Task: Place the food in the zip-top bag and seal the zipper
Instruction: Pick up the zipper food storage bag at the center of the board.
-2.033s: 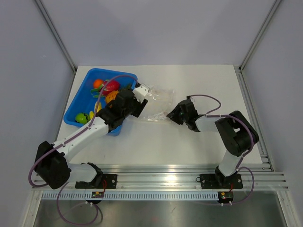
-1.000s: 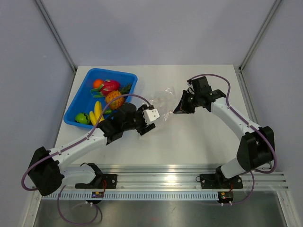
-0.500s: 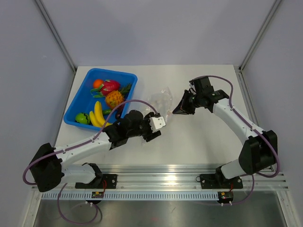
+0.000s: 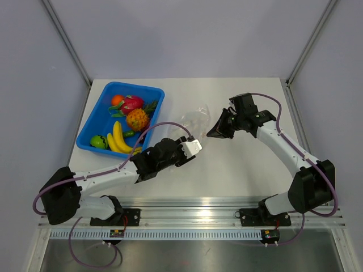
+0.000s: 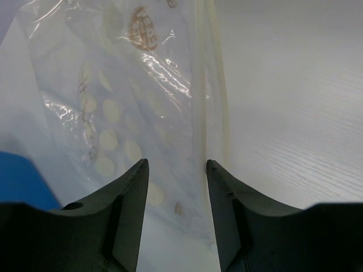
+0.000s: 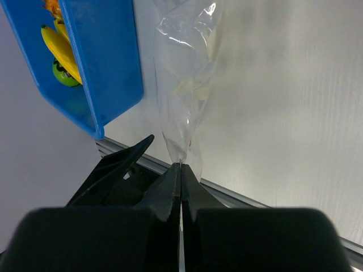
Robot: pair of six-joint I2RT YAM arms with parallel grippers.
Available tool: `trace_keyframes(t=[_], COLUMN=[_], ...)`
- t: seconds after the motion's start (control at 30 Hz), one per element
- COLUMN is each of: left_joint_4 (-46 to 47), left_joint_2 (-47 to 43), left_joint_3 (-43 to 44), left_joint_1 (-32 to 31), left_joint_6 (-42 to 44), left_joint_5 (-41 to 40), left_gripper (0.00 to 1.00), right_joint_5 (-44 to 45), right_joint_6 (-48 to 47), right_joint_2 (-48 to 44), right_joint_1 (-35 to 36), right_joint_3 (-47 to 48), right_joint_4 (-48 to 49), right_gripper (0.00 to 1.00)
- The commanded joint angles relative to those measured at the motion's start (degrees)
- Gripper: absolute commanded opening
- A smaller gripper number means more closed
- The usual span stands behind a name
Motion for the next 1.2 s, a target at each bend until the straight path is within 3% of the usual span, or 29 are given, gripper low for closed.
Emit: trace_keyframes(t=[0.0,0.4,0.47,0.53,0.57,0.63,0.67,0.7,0.77,0.83,0.93,1.17], left_joint_4=[6.39,10.16,11.83,13.15,12.89,9.23,7.46,5.44,-2.99,-11.87,-19.77,-27.27], left_joint_2=[1.45,5.92,6.81,7.6,7.51,6.73,6.46,6.28,6.81,7.77,9.71,13.49], left_joint_3=[0.16,0.95,0.95,1.12,1.47,2.96,5.32,6.82,13.21,17.63,25.1,35.13], left_joint_1=[-0.24,-0.24,-0.24,-0.15,-0.15,-0.07,-0.07,0.02,0.2,0.37,0.81,2.04], left_joint_6=[-1.2,-2.0,-2.17,-2.35,-2.52,-4.01,-5.32,-8.99,-12.88,-16.66,-22.46,-34.06], left_joint_5=[-4.37,-9.46,-12.35,-14.38,-14.56,-12.73,-11.15,-11.14,-11.05,-10.96,-8.42,3.61], left_gripper=[0.48,0.48,0.38,0.21,0.0,0.0,0.0,0.0,0.0,0.0,0.0,0.0], right_joint_5=[-0.47,-1.88,-1.53,-1.18,-1.0,-0.74,-0.65,-0.47,1.62,3.73,8.57,17.45], right_joint_6=[0.69,1.83,1.39,0.52,0.16,-1.68,-2.64,-4.57,-5.9,-7.39,-8.98,-7.4], right_joint_2=[-2.5,-2.67,-2.85,-2.85,-3.11,-3.64,-4.6,-5.13,-7.14,-8.64,-11.89,-25.76], right_joint_1=[0.1,0.1,0.1,0.1,0.1,0.1,0.1,0.1,0.02,0.1,0.19,0.19], right_joint_3=[-0.26,-1.23,-1.41,-1.67,-1.84,-2.11,-2.02,-1.85,-1.67,-1.32,-1.58,-8.61], right_joint_4=[1.49,2.98,2.72,2.46,2.37,2.28,2.54,2.63,2.2,1.75,0.79,6.14], right_gripper=[0.0,0.0,0.0,0.0,0.0,0.14,0.29,0.54,0.69,0.77,0.79,0.79])
